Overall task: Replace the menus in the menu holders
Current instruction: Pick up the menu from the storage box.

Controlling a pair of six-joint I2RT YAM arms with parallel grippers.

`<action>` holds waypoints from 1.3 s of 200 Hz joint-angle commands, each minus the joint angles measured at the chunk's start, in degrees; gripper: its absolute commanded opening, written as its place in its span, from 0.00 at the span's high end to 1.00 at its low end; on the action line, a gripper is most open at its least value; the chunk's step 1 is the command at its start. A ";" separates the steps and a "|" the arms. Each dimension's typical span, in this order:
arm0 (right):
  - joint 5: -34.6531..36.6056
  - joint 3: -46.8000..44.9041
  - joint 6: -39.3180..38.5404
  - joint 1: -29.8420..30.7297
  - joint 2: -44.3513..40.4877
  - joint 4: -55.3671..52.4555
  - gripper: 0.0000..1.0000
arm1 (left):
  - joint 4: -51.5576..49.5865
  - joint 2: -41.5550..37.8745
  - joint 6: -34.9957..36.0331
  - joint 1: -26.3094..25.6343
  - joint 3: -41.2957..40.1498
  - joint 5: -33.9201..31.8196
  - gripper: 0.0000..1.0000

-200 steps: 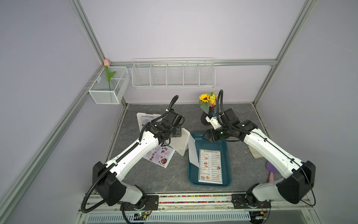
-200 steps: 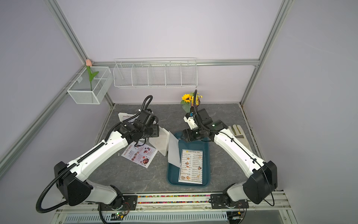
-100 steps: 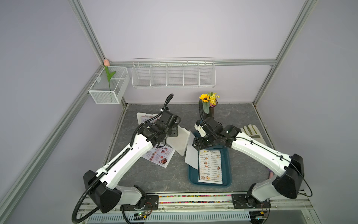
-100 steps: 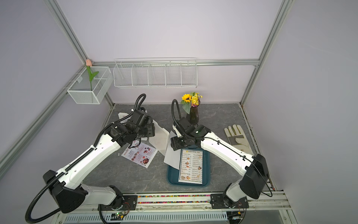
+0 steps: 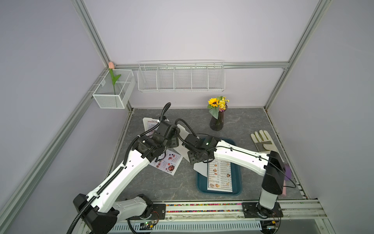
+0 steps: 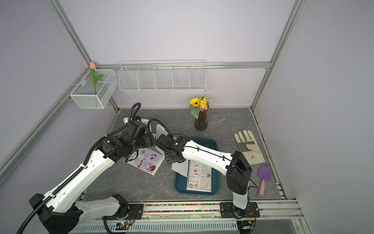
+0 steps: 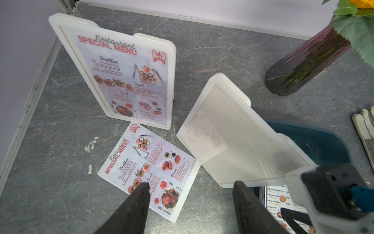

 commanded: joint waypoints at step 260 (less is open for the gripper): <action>4.43 -11.40 -4.31 -7.30 -19.43 -4.23 0.93 | 1.89 -2.42 5.28 1.46 3.31 11.04 0.36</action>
